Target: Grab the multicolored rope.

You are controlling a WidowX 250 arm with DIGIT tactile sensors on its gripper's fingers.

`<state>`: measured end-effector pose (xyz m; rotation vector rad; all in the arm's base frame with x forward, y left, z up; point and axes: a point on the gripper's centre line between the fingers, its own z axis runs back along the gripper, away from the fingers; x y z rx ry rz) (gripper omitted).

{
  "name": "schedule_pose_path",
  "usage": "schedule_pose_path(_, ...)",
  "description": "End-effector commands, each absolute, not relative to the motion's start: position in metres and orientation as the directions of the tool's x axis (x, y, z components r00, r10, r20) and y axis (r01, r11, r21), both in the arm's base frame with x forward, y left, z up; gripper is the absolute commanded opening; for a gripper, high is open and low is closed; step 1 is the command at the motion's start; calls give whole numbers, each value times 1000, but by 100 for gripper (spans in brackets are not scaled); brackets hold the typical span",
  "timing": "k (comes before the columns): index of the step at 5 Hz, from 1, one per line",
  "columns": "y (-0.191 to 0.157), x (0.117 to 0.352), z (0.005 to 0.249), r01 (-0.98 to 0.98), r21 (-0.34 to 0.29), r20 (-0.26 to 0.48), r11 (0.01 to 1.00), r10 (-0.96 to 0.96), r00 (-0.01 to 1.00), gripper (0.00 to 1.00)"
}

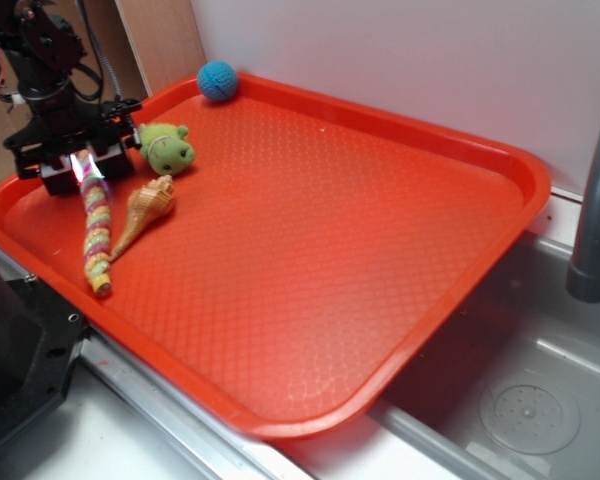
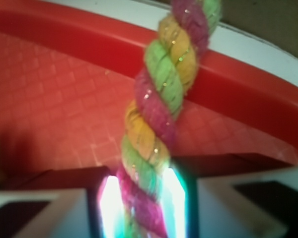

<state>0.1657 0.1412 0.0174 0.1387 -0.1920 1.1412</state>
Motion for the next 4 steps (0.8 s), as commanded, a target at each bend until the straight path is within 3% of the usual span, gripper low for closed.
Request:
schedule_pose_path(1, 145, 168, 77, -752, -14, 153, 659, 744, 650, 0)
schedule_pose_path(2, 121, 176, 108, -632, -44, 136, 774, 631, 764, 0)
schedule_pose_path(4, 71, 188, 169, -401, -147, 43, 904, 411, 910, 0)
